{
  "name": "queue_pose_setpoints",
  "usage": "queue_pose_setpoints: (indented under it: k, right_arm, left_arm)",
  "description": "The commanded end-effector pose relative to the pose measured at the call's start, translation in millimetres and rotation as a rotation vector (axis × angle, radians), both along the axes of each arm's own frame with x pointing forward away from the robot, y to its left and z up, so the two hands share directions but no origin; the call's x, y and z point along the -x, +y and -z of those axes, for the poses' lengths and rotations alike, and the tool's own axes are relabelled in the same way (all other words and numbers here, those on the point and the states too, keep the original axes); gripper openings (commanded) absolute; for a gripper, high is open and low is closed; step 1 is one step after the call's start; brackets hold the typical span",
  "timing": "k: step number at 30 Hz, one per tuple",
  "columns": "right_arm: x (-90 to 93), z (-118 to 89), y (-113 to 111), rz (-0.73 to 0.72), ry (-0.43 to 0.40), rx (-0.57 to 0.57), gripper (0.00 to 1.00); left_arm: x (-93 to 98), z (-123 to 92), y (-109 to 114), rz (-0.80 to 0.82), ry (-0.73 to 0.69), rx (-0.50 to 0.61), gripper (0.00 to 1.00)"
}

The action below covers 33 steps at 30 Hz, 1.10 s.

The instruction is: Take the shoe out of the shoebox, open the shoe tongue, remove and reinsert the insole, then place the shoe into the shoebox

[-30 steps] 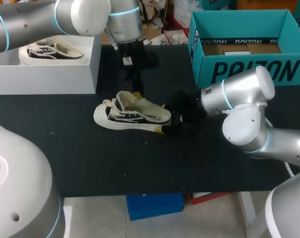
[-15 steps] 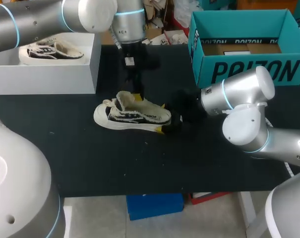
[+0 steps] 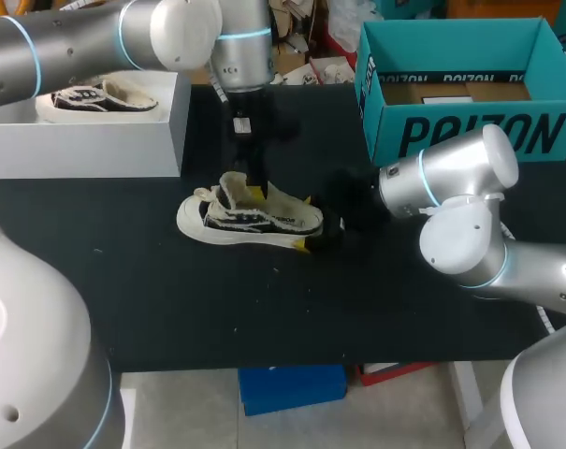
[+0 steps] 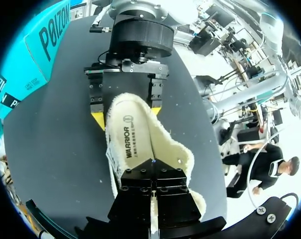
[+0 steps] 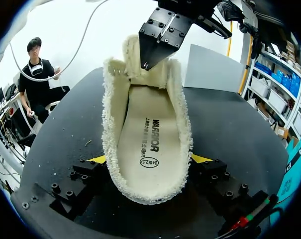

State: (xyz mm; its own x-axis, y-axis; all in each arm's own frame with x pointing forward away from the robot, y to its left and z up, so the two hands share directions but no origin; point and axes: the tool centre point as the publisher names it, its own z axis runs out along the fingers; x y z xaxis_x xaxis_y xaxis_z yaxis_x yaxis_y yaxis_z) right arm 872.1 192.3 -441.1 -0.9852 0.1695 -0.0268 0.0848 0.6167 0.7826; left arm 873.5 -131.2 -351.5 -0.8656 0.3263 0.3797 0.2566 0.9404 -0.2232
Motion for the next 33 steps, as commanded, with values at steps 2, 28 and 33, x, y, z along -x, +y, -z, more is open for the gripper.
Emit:
queue_pose_setpoints:
  k: [2, 28, 33]
  right_arm:
    - [-0.7, 2, 1, 0.002, 0.001, 0.003, 0.00]
    - [-0.7, 2, 1, 0.002, 0.001, 0.003, 0.00]
    - [-0.7, 2, 1, 0.002, 0.001, 0.003, 0.00]
  left_arm:
    - [10.4, 12, 4, -0.006, -0.011, 0.006, 0.00]
    - [32.8, 49, 4, -0.019, 0.012, -0.022, 0.00]
    - [34.3, 54, 3, -0.020, 0.004, -0.034, 0.00]
